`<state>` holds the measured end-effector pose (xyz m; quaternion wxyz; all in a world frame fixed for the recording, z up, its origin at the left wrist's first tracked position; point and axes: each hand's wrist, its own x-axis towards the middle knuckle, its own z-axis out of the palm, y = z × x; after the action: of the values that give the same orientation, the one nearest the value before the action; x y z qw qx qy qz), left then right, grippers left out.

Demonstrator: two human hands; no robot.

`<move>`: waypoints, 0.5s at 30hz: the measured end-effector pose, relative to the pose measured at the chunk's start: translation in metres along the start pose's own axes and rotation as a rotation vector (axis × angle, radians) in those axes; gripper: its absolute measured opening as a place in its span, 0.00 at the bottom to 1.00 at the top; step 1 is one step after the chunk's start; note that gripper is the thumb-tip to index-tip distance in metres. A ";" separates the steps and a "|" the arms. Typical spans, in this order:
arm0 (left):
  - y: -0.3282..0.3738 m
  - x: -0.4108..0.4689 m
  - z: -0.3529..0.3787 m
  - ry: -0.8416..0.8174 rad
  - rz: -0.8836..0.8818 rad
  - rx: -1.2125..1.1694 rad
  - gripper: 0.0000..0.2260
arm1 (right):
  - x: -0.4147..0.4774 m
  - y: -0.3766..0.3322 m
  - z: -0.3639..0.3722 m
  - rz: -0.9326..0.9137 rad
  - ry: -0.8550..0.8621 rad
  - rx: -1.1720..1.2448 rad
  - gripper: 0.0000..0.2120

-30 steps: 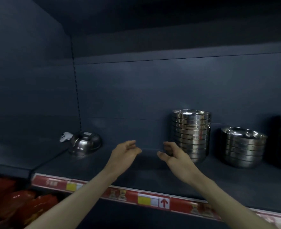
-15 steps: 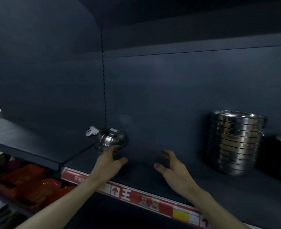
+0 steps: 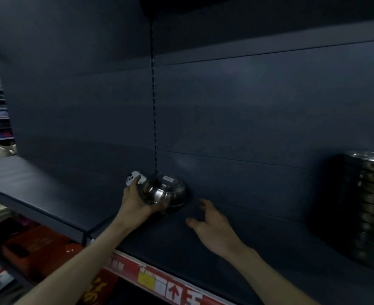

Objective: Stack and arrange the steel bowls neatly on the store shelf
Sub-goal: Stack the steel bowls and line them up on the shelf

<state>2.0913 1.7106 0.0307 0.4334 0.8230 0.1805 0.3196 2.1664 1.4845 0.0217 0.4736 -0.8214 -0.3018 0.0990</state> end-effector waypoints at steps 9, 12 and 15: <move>-0.013 0.015 0.026 0.059 0.118 -0.116 0.36 | 0.058 -0.020 0.033 0.004 0.001 0.021 0.17; -0.023 0.023 0.030 0.052 0.140 -0.100 0.38 | 0.064 -0.022 0.046 0.011 0.019 0.038 0.33; -0.032 0.027 0.027 0.049 0.170 -0.072 0.40 | 0.067 -0.025 0.053 0.017 0.045 0.083 0.39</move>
<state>2.1292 1.7278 0.0034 0.4293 0.8113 0.1090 0.3816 2.1857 1.5710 0.0226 0.5130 -0.8057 -0.2797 0.0972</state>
